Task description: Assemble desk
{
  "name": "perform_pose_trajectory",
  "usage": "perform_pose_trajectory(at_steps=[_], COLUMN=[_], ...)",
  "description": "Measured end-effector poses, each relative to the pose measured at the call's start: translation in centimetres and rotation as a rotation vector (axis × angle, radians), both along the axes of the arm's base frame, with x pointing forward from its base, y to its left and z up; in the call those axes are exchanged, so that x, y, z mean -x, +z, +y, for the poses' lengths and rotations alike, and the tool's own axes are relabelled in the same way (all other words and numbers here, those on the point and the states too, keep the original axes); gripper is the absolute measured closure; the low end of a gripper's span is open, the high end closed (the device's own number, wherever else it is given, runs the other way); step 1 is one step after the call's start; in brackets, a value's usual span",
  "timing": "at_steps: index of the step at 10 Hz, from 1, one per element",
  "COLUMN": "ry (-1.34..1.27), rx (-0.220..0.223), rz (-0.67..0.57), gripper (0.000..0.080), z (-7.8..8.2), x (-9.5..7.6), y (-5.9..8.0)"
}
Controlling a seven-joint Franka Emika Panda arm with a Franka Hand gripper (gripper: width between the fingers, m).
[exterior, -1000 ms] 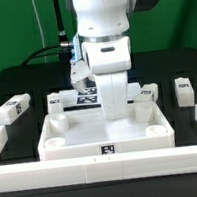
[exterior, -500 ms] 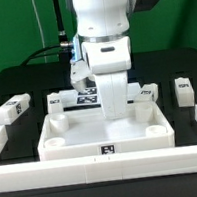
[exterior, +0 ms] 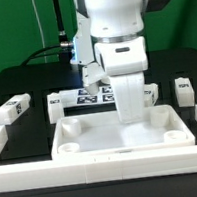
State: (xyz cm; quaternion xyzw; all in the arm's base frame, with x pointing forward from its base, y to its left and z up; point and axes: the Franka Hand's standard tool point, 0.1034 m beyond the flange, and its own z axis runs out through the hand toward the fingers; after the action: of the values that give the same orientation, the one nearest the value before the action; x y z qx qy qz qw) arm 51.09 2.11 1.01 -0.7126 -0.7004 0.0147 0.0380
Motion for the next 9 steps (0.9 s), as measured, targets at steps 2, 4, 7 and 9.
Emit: perform_pose_trajectory(at_steps=[2,4,7,9], ry=[-0.036,-0.060,-0.069,-0.070], rx=[0.000,0.000,-0.001,-0.001], rz=[0.005,0.009,0.009,0.010], gripper=[0.0732,0.0732,0.0732,0.0625], z=[1.5,2.6,3.3,3.2], x=[-0.3,-0.4,-0.3,-0.3], y=[0.0,0.0,0.0,0.0])
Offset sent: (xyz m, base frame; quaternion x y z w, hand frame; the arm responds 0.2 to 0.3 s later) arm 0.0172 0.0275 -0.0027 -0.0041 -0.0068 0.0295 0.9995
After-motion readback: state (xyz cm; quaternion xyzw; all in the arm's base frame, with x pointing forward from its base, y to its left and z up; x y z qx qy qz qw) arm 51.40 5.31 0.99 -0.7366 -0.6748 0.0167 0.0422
